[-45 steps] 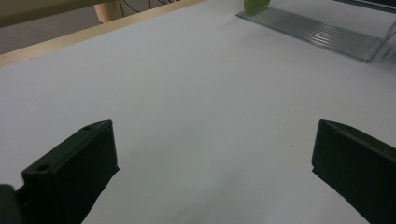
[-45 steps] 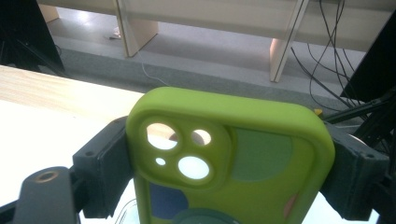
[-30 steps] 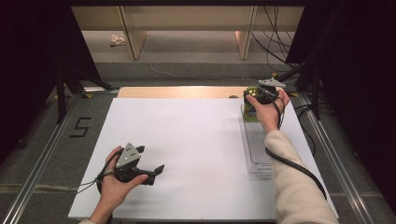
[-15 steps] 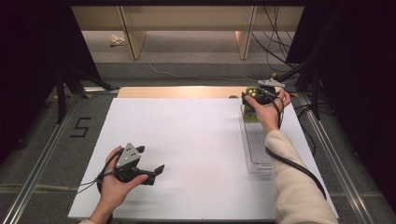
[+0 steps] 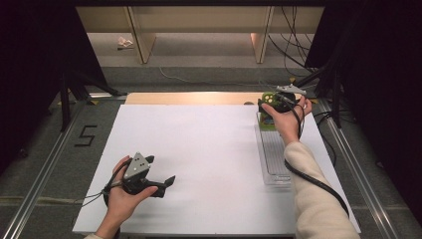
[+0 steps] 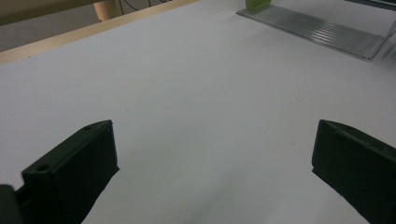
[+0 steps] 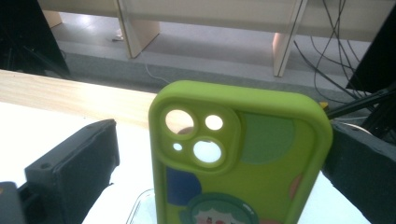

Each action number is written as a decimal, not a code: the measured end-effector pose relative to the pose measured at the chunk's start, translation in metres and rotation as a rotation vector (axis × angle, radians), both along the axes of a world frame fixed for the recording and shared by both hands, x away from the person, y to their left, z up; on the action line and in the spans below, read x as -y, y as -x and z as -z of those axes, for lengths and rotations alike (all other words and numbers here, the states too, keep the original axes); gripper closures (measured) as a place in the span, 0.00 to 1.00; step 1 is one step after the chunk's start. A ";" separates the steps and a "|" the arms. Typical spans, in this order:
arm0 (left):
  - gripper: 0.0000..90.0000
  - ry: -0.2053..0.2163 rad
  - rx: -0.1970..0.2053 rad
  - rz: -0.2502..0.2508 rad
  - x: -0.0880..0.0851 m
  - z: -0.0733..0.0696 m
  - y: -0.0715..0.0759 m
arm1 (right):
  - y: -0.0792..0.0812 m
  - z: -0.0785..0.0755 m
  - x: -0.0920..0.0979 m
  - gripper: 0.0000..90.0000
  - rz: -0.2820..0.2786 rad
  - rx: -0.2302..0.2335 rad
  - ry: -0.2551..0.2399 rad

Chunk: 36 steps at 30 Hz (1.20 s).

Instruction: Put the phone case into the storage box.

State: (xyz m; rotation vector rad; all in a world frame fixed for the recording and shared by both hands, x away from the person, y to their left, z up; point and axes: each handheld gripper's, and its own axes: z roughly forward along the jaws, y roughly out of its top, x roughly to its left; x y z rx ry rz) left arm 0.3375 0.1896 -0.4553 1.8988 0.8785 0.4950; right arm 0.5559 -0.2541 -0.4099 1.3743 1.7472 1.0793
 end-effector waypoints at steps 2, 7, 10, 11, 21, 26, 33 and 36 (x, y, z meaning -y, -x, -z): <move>0.00 0.002 0.001 -0.002 0.000 0.000 0.000 | 0.003 0.000 -0.001 0.00 -0.001 -0.004 0.000; 0.00 0.004 0.003 -0.004 -0.001 0.000 0.000 | 0.010 -0.001 0.001 0.00 -0.004 -0.005 0.012; 0.00 0.003 0.000 -0.003 0.000 0.000 0.000 | 0.013 -0.002 0.004 0.00 0.000 0.001 0.013; 0.00 0.003 0.000 -0.003 0.000 0.000 0.000 | 0.014 -0.003 0.004 0.00 0.001 0.000 0.010; 0.00 0.003 0.001 -0.004 0.000 0.000 0.000 | 0.028 -0.005 0.007 0.00 -0.006 0.008 0.020; 0.00 0.005 0.002 -0.007 -0.001 -0.001 0.000 | 0.038 -0.004 0.008 0.00 -0.017 0.010 0.015; 0.00 0.006 0.003 -0.010 -0.001 -0.001 0.000 | 0.050 -0.005 0.012 0.00 -0.027 0.023 0.015; 0.00 0.004 0.001 -0.010 -0.001 -0.001 0.000 | 0.055 -0.006 0.012 0.00 -0.039 0.023 0.018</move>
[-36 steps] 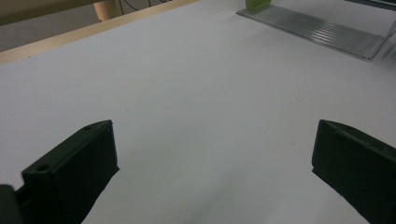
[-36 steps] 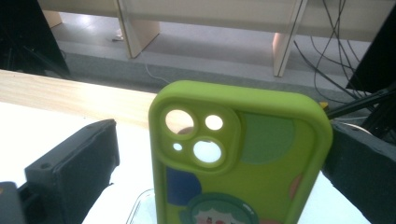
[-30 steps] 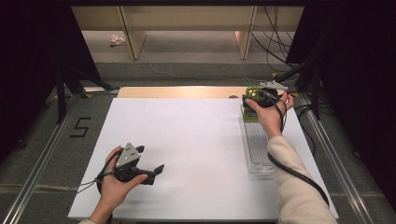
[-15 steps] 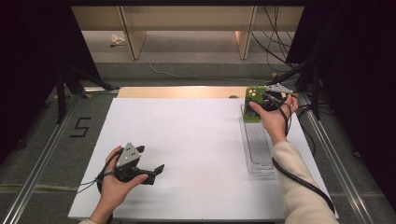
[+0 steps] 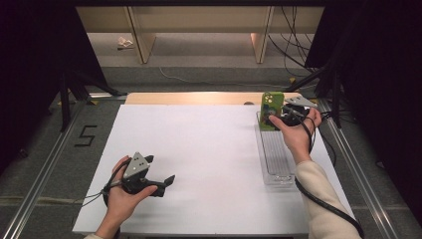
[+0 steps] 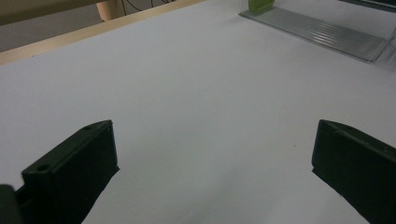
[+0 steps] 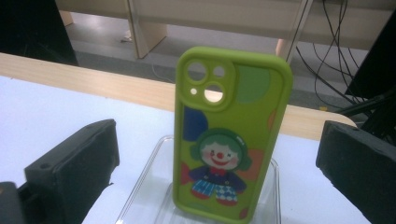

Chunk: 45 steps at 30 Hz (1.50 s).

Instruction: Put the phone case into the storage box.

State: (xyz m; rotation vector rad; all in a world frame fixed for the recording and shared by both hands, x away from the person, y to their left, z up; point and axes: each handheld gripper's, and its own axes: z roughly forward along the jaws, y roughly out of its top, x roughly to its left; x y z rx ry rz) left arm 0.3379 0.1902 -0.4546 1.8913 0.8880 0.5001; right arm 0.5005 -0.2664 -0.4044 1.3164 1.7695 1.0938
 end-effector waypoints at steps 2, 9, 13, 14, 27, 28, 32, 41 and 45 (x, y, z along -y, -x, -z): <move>0.00 0.001 0.000 0.000 0.000 0.000 0.000 | 0.003 0.000 0.000 0.00 -0.006 0.000 -0.002; 0.00 0.003 0.000 -0.002 0.000 0.000 0.000 | 0.013 0.000 0.000 0.01 -0.026 0.001 -0.005; 0.00 0.004 0.000 -0.002 -0.001 0.000 0.000 | 0.019 0.000 -0.001 0.01 -0.041 0.017 -0.024; 0.00 0.004 0.000 -0.003 -0.001 0.000 0.000 | 0.021 0.000 -0.001 0.01 -0.043 0.018 -0.022; 0.00 0.003 -0.004 -0.003 0.000 0.000 0.000 | 0.039 -0.001 -0.006 0.03 -0.110 0.021 -0.039; 0.00 0.001 -0.002 -0.002 0.000 0.000 0.000 | 0.040 0.000 -0.006 0.03 -0.115 0.023 -0.039; 0.00 0.001 -0.004 -0.003 0.000 0.000 0.000 | 0.046 -0.001 -0.006 0.04 -0.135 0.023 -0.041; 0.00 0.004 -0.003 -0.007 -0.002 0.000 0.000 | 0.061 -0.003 -0.009 0.05 -0.198 0.032 -0.040; 0.00 0.005 -0.006 -0.009 -0.002 0.001 -0.001 | 0.069 -0.002 -0.010 0.06 -0.227 0.035 -0.038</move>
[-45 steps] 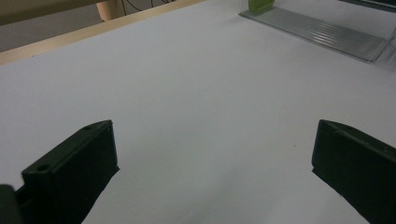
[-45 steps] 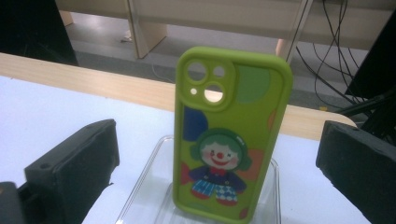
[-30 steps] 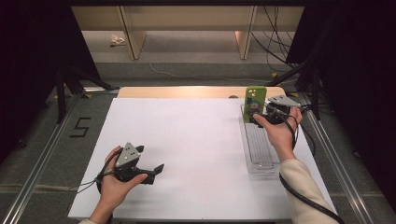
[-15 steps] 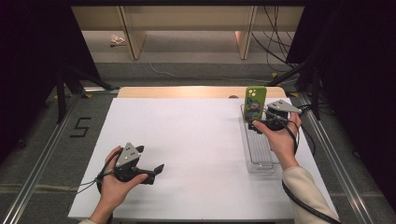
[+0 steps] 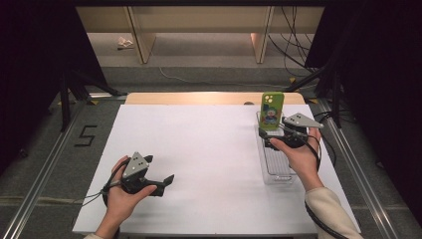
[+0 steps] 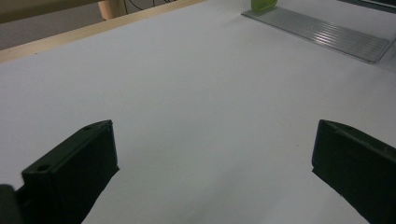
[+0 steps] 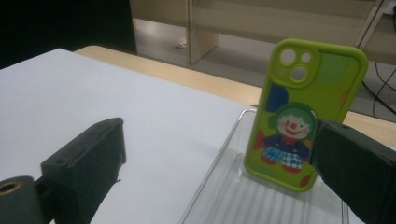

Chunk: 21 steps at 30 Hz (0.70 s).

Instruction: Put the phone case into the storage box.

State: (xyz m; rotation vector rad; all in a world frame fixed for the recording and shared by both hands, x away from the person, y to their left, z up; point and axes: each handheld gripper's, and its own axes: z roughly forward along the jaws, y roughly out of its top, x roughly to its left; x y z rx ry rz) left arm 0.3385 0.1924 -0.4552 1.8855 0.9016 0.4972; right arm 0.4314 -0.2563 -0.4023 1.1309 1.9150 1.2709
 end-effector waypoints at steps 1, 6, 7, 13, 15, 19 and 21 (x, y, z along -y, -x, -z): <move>0.00 0.000 0.000 0.000 0.000 0.000 0.000 | 0.002 0.000 0.000 0.06 -0.007 0.004 0.001; 0.00 0.001 0.001 -0.002 0.000 0.000 0.000 | 0.014 0.000 0.001 0.07 -0.038 0.014 -0.010; 0.00 0.001 0.000 -0.002 0.000 0.000 0.000 | 0.017 0.000 0.002 0.07 -0.045 0.014 -0.013; 0.00 -0.003 0.000 -0.003 0.000 0.000 0.000 | 0.030 0.004 0.004 0.06 -0.070 0.037 -0.022; 0.00 -0.002 0.000 -0.003 -0.001 0.000 0.000 | 0.032 0.004 0.005 0.06 -0.077 0.036 -0.031; 0.00 -0.004 0.000 -0.004 -0.001 0.000 0.000 | 0.038 0.007 0.006 0.07 -0.089 0.027 -0.036; 0.00 -0.004 0.001 -0.004 -0.001 0.000 0.000 | 0.041 0.009 0.007 0.07 -0.093 0.027 -0.036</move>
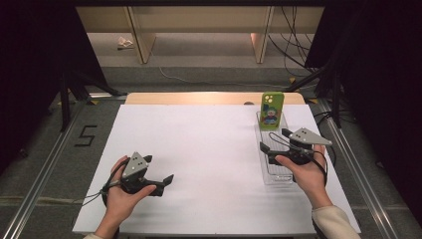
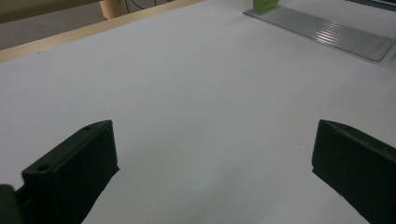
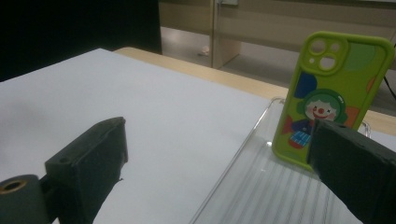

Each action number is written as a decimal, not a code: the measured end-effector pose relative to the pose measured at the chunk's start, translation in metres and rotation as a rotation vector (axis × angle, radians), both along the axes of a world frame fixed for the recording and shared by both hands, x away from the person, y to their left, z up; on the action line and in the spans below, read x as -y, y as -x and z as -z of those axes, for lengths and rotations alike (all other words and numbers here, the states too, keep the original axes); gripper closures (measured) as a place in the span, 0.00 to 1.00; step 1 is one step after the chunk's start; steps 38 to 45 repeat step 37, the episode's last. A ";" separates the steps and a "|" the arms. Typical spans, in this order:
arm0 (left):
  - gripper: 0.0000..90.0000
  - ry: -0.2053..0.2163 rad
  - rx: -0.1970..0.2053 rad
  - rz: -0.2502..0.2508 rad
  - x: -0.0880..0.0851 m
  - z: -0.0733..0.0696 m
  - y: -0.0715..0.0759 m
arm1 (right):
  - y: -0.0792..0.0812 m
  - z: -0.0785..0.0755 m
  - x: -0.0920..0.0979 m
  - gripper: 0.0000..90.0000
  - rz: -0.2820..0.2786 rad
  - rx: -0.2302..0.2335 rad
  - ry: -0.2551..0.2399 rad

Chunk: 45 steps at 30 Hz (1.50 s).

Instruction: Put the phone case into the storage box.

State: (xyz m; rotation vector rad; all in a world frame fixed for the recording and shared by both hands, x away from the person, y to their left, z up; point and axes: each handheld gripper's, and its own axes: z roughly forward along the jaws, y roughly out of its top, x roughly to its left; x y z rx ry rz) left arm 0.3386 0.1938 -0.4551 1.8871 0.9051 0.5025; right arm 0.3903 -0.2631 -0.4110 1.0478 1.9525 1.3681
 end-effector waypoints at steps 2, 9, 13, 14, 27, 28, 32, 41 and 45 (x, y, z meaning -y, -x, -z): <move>0.00 0.001 0.000 0.000 0.000 0.000 0.000 | 0.003 0.002 0.001 0.07 -0.003 -0.003 0.001; 0.00 -0.004 0.002 0.002 0.000 0.000 0.000 | 0.012 0.002 0.006 0.07 -0.011 0.003 -0.007; 0.00 0.000 0.002 0.000 -0.001 0.000 0.000 | 0.016 0.004 0.009 0.07 -0.011 0.003 -0.008; 0.00 0.000 0.002 0.000 -0.001 0.000 0.000 | 0.017 0.005 0.010 0.08 -0.010 0.002 -0.008; 0.00 -0.004 0.003 0.000 -0.001 0.000 0.000 | 0.024 0.009 0.012 0.08 -0.017 -0.004 -0.009; 0.00 -0.003 0.003 0.000 -0.001 0.000 0.000 | 0.024 0.008 0.012 0.08 -0.017 0.002 -0.009; 0.00 -0.002 0.004 0.003 0.000 0.000 0.000 | 0.024 0.007 0.012 0.08 -0.017 0.007 -0.015; 0.00 -0.002 0.004 0.001 0.000 0.000 0.000 | 0.024 0.008 0.013 0.08 -0.017 0.005 -0.020; 0.00 -0.002 0.004 0.001 0.000 0.000 0.000 | 0.024 0.008 0.013 0.08 -0.017 0.005 -0.020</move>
